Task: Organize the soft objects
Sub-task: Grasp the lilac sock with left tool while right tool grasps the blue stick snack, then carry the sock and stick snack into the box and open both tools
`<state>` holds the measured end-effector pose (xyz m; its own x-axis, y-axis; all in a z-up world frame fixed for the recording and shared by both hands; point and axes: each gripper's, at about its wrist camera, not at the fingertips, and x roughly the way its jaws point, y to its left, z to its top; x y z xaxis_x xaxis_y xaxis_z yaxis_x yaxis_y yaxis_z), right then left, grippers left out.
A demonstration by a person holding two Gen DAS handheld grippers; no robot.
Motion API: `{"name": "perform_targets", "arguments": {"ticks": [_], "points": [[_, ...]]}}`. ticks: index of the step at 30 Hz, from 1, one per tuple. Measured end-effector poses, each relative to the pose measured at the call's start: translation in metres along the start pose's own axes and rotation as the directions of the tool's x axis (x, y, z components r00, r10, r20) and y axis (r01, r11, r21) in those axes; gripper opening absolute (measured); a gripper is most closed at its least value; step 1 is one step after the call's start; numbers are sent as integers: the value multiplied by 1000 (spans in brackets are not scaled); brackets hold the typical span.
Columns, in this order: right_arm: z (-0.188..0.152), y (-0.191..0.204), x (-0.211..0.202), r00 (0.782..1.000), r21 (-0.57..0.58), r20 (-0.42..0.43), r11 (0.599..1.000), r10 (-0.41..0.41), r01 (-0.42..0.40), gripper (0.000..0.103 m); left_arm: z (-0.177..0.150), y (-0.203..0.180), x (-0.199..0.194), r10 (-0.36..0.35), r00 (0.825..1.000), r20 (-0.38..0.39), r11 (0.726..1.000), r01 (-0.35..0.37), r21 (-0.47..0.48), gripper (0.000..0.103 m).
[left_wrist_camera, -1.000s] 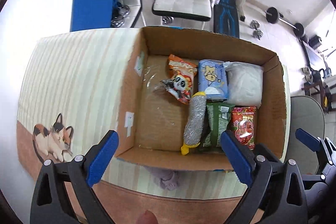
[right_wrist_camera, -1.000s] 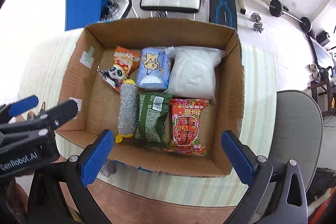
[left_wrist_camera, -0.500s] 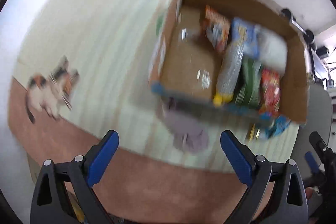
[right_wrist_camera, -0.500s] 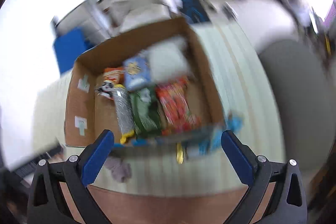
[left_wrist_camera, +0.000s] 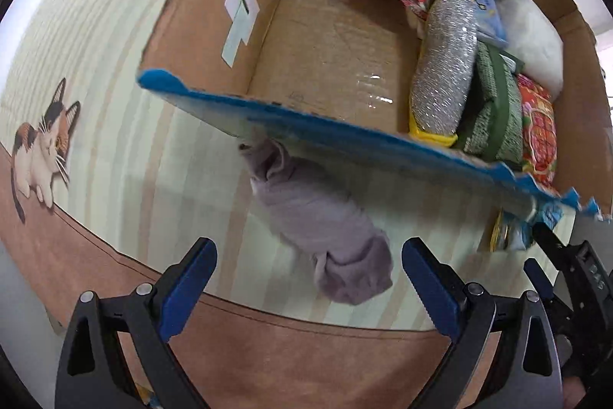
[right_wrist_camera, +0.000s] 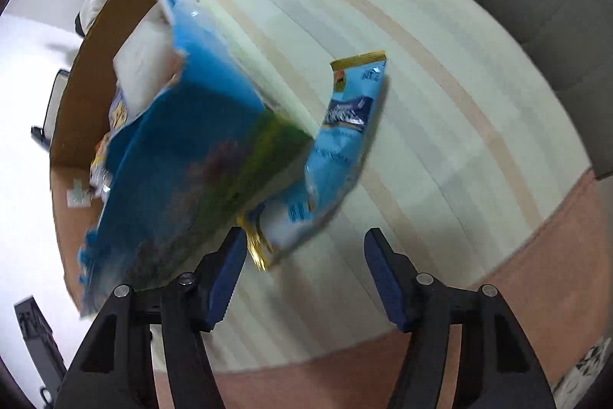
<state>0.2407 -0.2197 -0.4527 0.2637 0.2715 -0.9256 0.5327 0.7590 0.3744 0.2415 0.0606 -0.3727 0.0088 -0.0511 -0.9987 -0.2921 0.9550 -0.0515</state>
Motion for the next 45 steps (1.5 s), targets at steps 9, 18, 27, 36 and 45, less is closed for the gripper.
{"name": "perform_targets", "arguments": {"ticks": [9, 18, 27, 36, 45], "points": [[6, 7, 16, 988, -144, -46, 980, -148, 140, 15, -7, 6, 14, -4, 999, -34, 1000, 3, -23, 99], [-25, -48, -4, 963, -235, -193, 961, -190, 143, 14, 3, -13, 39, 4, 999, -36, 1000, -5, -29, 96], [-5, -43, -9, 960, -272, -116, 937, -256, 217, 64, -20, 8, 45, 32, 996, -80, 997, -26, 72, 42], [-40, -15, 29, 906, -565, -161, 789, -392, 241, 32, -37, 48, 44, 6, 988, -154, 997, 6, 76, 42], [-79, -15, 35, 886, -677, -246, 724, -394, 134, 33, -59, 72, 23, -142, 969, -201, 989, 147, 11, 64]]}}
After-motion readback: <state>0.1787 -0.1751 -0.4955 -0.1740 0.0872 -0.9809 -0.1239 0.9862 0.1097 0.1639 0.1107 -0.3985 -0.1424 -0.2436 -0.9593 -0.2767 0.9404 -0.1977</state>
